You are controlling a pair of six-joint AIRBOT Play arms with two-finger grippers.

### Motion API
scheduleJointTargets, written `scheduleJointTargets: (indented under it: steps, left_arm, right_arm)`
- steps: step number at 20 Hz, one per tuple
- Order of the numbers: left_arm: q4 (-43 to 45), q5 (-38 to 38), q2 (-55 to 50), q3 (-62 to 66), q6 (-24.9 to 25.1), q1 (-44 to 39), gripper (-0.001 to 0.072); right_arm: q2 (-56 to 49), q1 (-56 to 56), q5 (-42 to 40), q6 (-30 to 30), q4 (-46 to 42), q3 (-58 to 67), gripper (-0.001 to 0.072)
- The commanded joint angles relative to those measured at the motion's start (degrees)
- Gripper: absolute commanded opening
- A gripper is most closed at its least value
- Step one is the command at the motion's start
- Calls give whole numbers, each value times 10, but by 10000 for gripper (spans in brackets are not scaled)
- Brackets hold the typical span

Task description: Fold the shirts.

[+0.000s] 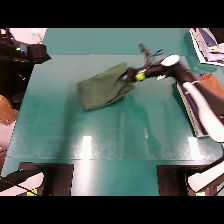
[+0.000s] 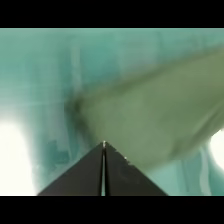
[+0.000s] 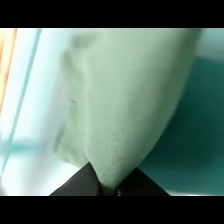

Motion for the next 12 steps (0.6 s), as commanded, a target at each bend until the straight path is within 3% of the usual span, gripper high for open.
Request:
scheduleJointTargets:
  steps: [1, 7, 12]
  left_arm:
    - [3, 19, 0, 0, 0, -57, 24]
    - [1, 39, 0, 0, -1, -96, 24]
    - [-15, 46, 0, 0, -5, -101, 24]
  right_arm:
    - [76, -126, -6, 68, -106, 3, 18]
    - [144, -349, 17, 98, -151, 3, 19]
    - [147, -434, 13, 98, -130, 4, 19]
